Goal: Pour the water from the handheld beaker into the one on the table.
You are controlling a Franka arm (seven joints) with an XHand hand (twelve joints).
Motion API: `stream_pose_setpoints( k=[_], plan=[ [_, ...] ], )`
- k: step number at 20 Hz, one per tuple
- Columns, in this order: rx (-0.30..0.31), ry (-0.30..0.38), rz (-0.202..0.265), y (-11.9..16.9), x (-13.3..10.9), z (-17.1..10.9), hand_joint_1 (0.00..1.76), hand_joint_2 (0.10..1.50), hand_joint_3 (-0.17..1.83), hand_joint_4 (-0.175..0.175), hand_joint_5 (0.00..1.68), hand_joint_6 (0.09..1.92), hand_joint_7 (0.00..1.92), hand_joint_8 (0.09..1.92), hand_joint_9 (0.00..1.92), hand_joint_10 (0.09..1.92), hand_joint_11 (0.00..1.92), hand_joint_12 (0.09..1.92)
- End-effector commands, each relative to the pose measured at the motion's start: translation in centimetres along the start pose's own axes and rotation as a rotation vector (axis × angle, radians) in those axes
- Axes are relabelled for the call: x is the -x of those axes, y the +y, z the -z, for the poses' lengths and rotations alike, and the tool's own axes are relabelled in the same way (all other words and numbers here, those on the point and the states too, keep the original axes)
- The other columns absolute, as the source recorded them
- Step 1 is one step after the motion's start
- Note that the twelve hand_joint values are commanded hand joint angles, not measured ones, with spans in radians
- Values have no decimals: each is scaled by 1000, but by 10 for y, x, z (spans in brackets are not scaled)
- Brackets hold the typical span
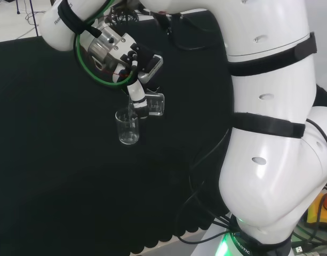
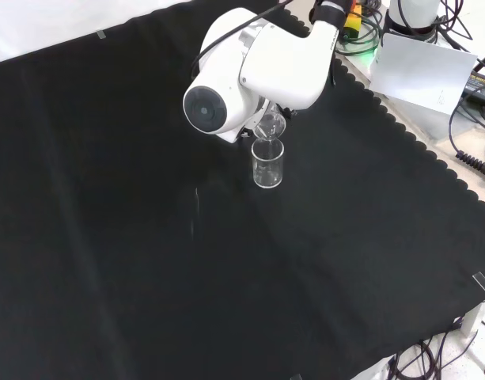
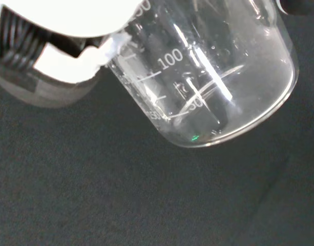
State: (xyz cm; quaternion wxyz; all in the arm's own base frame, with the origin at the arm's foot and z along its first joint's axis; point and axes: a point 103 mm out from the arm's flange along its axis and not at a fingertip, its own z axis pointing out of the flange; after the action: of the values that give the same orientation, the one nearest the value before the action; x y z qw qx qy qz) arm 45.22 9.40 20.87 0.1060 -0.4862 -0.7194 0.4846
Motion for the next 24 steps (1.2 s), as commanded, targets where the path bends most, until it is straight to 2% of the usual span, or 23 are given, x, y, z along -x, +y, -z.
stream_pose_setpoints(
  k=[1,8,24],
  plan=[
    [-9,-4,2,0,-2,2,1332,591,654,-175,1466,267,1538,202,1812,87,1484,550],
    [-22,-19,-4,-1,-3,5,1332,591,654,-175,1466,268,1538,202,1812,87,1485,549],
    [-7,-58,-30,-9,-8,16,1332,591,654,-175,1465,269,1537,204,1813,87,1483,546]
  ],
)
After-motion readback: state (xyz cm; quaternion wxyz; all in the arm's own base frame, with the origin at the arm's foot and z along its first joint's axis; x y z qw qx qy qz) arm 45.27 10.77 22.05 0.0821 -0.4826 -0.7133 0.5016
